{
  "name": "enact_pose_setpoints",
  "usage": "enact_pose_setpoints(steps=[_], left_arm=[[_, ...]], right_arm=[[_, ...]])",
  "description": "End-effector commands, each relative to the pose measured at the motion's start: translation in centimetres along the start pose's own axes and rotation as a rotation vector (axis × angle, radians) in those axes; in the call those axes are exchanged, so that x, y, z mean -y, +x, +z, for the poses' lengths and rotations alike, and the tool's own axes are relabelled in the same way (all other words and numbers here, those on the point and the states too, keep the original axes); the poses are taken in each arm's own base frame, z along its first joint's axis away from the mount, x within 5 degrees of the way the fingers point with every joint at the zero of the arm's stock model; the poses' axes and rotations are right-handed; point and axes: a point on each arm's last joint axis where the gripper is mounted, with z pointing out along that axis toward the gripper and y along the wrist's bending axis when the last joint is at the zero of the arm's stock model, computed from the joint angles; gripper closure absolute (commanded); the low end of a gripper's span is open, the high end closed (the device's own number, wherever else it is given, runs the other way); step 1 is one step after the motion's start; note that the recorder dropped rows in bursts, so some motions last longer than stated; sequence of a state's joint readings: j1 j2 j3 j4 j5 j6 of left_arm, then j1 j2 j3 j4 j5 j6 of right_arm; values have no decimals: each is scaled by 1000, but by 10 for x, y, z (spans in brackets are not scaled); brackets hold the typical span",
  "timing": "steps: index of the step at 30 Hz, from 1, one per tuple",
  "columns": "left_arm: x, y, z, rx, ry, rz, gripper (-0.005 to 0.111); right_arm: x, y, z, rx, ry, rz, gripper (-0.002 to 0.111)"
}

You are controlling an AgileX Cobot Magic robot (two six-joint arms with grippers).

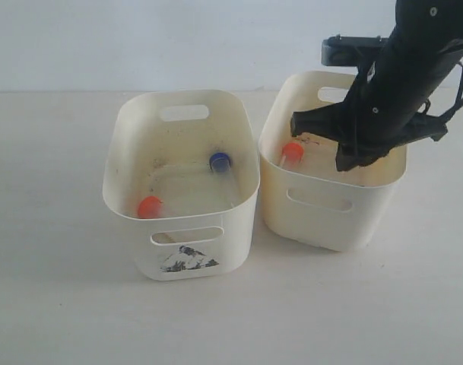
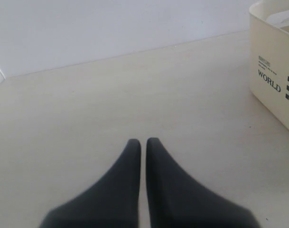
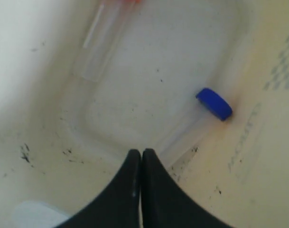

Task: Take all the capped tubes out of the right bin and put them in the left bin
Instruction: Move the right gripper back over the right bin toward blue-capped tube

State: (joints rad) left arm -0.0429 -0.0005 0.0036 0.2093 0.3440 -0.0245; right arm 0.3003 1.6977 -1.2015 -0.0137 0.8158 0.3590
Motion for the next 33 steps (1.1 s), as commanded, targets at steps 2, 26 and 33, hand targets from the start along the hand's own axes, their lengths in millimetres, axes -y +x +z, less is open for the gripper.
enact_pose_setpoints(steps=[2, 26, 33], left_arm=[[0, -1, 0, 7, 2, -13, 102], [0, -1, 0, 7, 2, -13, 102], [0, -2, 0, 8, 2, -13, 102]], right_arm=[[6, 8, 3, -93, 65, -17, 109], [34, -2, -15, -122, 374, -138, 109], [32, -11, -24, -81, 374, -140, 109]])
